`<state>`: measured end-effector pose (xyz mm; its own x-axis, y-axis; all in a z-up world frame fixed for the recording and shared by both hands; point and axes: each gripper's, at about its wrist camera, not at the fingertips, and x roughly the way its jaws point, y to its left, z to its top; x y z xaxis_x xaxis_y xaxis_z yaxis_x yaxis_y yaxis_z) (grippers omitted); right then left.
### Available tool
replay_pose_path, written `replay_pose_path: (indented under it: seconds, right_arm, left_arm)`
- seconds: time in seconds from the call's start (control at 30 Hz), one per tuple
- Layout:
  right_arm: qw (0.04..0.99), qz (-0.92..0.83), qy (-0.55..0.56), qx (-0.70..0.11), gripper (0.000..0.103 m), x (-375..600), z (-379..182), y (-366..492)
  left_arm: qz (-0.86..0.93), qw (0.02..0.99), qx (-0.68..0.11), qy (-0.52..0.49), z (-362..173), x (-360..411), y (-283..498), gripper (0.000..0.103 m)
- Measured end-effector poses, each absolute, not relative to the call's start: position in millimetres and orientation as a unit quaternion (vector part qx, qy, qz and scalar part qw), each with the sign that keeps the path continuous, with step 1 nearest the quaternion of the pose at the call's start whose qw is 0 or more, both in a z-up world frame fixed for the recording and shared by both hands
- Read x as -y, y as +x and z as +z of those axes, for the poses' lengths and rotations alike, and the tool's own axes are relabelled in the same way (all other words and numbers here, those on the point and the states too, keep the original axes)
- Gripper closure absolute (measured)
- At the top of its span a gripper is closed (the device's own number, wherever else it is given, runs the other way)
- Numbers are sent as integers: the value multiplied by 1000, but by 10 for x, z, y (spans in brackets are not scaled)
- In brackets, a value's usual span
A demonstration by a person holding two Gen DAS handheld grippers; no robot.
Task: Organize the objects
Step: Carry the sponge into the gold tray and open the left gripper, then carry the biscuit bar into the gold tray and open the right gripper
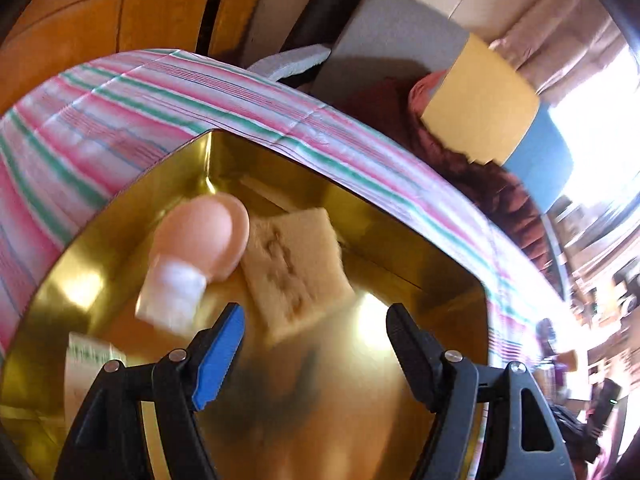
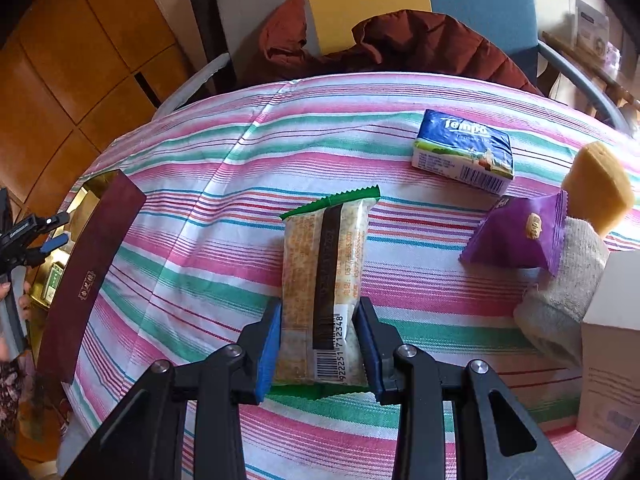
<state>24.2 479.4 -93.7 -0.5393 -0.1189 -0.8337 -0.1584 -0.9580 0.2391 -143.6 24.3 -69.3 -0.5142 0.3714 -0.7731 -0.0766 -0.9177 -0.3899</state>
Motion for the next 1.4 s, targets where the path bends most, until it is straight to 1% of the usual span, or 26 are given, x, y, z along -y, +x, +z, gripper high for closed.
replay_pose_path:
  seconds: [0.1,0.33,0.4,0.57,0.7,0.8,0.97,1.1,1.27,1.4]
  right_arm:
    - [16,863,-483,-150,67,-4710,-910,219]
    - [-37,876,-457,-150,67,-4202,-639,101]
    - [-56,880,-449,-148,68,-3996,-521,38]
    - [-114,886,-431,-129,68,-3366,-231,-173]
    - [-151,883,-428,-123,68,-2875,-137,-393]
    - [-172,873,-442,-112,68,-2518,-157,-592]
    - [-167,859,-479,-67,67,-2047,-346,-966]
    - [-151,851,-501,-46,67,-1875,-516,-1199]
    - [-134,848,-512,-41,67,-1795,-650,-1387]
    - [-122,854,-503,-46,61,-1789,-661,-1434]
  left_arm:
    - [868,143,169,-444,-591,-205,-1134,29]
    - [890,148,153,-403,-491,-197,-661,29]
    - [896,138,162,-389,-476,-163,-560,29]
    - [893,109,193,-391,-474,-72,-547,29]
    - [888,82,202,-405,-519,-2,-501,29]
    - [883,65,219,-411,-576,53,-452,29]
    - [874,66,228,-423,-611,75,-442,29]
    - [876,57,233,-418,-579,145,-442,29]
    - [873,48,252,-415,-573,259,-454,29]
    - [872,45,254,-416,-577,288,-459,29]
